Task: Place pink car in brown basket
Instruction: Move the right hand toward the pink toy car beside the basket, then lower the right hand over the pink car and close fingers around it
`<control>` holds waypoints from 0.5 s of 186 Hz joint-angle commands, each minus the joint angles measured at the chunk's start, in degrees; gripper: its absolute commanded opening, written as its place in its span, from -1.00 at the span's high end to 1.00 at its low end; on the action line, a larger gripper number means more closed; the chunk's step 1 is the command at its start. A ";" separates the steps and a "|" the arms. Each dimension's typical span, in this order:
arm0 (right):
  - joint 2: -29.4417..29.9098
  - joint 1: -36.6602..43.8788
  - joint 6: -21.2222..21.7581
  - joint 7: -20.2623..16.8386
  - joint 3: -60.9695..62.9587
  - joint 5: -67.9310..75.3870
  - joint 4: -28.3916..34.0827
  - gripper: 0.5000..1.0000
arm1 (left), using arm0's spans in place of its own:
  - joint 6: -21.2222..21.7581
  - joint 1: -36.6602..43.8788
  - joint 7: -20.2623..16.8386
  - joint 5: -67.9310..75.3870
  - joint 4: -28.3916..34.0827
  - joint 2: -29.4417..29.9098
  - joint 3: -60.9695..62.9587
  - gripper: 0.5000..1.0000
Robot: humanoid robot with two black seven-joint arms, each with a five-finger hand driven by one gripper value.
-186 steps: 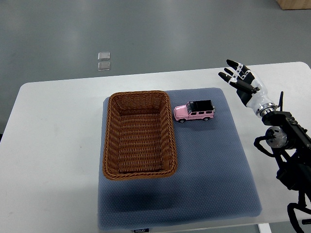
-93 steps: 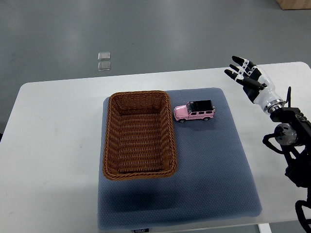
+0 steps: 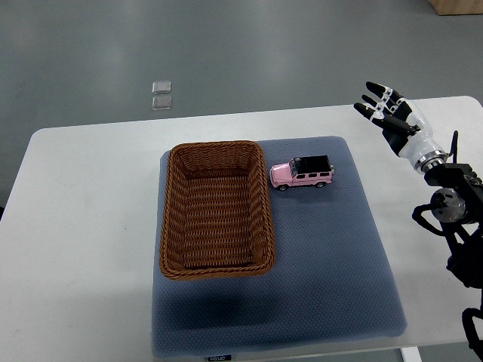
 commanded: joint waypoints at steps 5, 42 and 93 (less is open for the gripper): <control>-1.19 -0.05 2.04 -0.01 -0.88 -1.89 0.20 -0.66 | 0.01 -0.02 0.00 0.00 0.00 0.00 0.00 -1.00; -4.62 -0.05 8.10 2.19 -5.27 -14.62 0.64 -0.65 | 0.01 -0.02 0.00 0.00 0.00 0.00 0.00 -1.00; -8.75 3.90 8.81 6.85 -15.29 -28.17 0.90 -0.65 | 0.01 -0.02 0.00 0.00 0.08 0.00 0.00 -1.00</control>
